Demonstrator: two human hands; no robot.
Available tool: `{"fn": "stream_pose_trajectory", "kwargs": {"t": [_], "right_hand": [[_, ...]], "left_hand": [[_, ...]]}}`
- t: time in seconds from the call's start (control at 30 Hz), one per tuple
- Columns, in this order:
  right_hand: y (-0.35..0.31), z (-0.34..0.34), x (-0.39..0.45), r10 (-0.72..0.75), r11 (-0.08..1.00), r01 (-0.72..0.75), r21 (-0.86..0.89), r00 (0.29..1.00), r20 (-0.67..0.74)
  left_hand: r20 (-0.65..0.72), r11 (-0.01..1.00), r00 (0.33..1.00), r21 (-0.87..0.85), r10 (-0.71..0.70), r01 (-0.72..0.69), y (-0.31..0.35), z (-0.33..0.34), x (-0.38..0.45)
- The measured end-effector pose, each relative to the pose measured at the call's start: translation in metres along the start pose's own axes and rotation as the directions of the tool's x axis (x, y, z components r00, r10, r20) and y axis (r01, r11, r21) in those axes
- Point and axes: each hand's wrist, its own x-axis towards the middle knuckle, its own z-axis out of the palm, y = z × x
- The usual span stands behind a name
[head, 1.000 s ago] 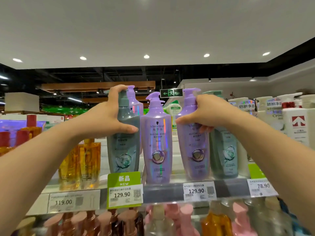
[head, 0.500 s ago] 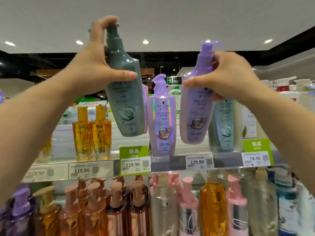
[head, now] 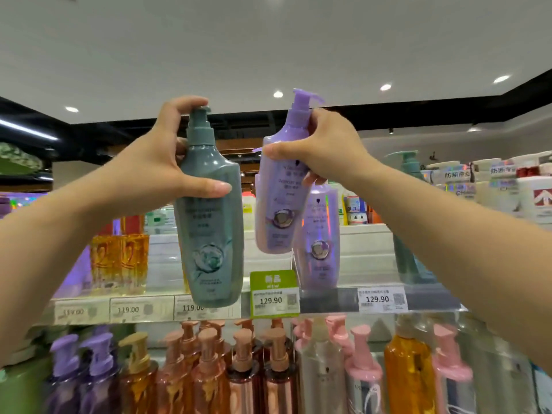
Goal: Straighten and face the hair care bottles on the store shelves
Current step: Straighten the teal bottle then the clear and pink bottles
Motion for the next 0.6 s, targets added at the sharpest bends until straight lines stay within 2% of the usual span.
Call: {"fn": "stream_pose_trajectory", "kwargs": {"t": [0.13, 0.23, 0.47, 0.6], "right_hand": [[0.007, 0.037, 0.006, -0.060, 0.990, 0.057, -0.131, 0.998, -0.020], [0.016, 0.064, 0.005, -0.089, 0.959, 0.105, -0.262, 0.993, 0.073], [0.030, 0.085, 0.017, 0.114, 0.893, -0.011, -0.450, 0.973, 0.201], [0.029, 0.081, 0.027, 0.225, 0.886, -0.078, -0.457, 0.934, 0.278]], "left_hand": [[0.000, 1.000, 1.000, -0.005, -0.019, 0.019, 0.004, -0.015, -0.010], [0.012, 1.000, 1.000, 0.004, -0.025, 0.025, 0.009, -0.019, -0.015], [0.085, 1.000, 0.996, -0.017, -0.006, 0.008, 0.013, -0.017, -0.019], [0.100, 0.998, 0.995, -0.055, -0.005, 0.011, 0.013, -0.011, -0.019]]}}
